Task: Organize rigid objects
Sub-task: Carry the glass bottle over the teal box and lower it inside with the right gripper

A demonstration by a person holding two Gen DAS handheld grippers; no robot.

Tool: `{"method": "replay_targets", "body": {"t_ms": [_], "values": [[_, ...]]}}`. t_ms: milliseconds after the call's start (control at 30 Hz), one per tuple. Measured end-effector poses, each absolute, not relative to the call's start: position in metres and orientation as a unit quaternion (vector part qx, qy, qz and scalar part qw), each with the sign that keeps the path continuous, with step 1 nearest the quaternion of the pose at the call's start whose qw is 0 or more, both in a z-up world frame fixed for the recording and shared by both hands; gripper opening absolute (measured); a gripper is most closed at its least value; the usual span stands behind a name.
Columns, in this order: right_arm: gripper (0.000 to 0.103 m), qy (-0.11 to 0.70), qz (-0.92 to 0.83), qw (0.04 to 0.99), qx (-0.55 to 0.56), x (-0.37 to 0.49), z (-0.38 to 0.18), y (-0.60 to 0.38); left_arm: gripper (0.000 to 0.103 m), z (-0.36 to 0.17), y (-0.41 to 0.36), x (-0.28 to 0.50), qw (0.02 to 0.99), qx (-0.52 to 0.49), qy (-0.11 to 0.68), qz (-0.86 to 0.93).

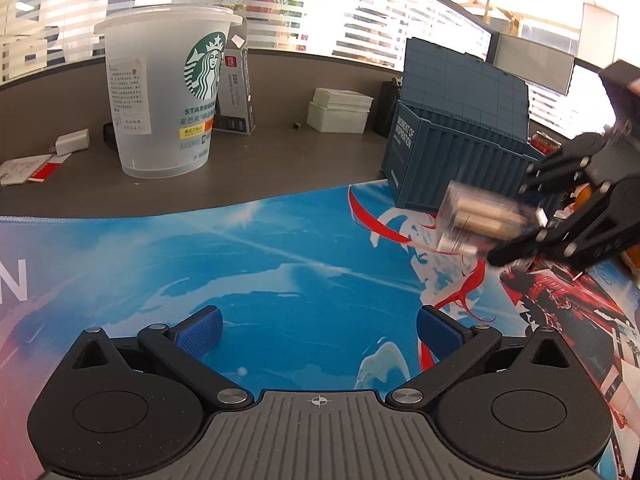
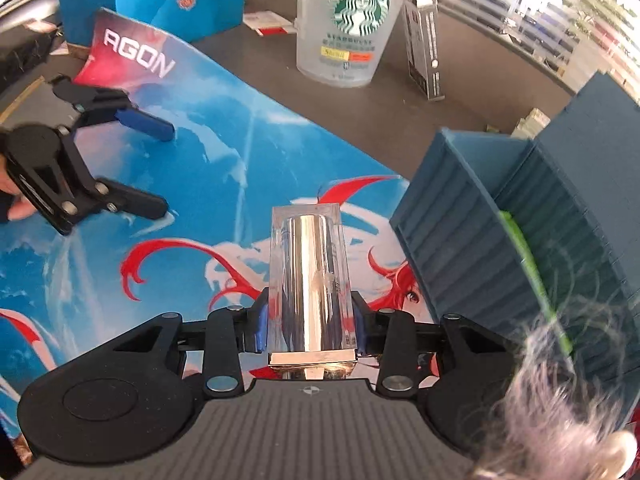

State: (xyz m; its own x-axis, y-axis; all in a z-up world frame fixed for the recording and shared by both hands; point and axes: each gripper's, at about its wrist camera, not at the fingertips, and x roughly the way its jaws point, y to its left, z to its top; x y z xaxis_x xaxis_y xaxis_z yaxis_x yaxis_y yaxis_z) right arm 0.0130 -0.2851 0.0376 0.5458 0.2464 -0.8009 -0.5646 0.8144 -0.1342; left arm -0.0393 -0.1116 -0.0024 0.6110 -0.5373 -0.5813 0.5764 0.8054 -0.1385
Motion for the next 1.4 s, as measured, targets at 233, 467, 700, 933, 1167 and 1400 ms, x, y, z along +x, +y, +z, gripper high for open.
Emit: {"method": "replay_targets", "body": {"t_ms": [233, 467, 700, 933, 1167, 1400], "values": [[0.035, 0.393, 0.224, 0.868, -0.204, 0.006, 0.083, -0.292, 0.103, -0.003, -0.115, -0.041, 0.898, 0.044, 0.313, -0.306], [0.035, 0.38, 0.183, 0.881, -0.213, 0.01, 0.118, -0.313, 0.103, -0.003, -0.117, -0.041, 0.898, 0.05, 0.313, -0.304], [0.035, 0.365, 0.146, 0.889, -0.234, 0.027, 0.143, -0.338, 0.103, -0.004, -0.118, -0.042, 0.899, 0.057, 0.313, -0.302], [0.035, 0.387, 0.14, 0.874, -0.257, 0.059, 0.138, -0.357, 0.103, -0.004, -0.121, -0.042, 0.899, 0.069, 0.313, -0.298], [0.035, 0.405, 0.144, 0.869, -0.244, 0.086, 0.122, -0.376, 0.103, -0.004, -0.123, -0.043, 0.899, 0.079, 0.313, -0.295], [0.035, 0.419, 0.218, 0.856, -0.209, 0.101, 0.109, -0.388, 0.103, -0.005, -0.127, -0.044, 0.899, 0.097, 0.313, -0.289]]}}
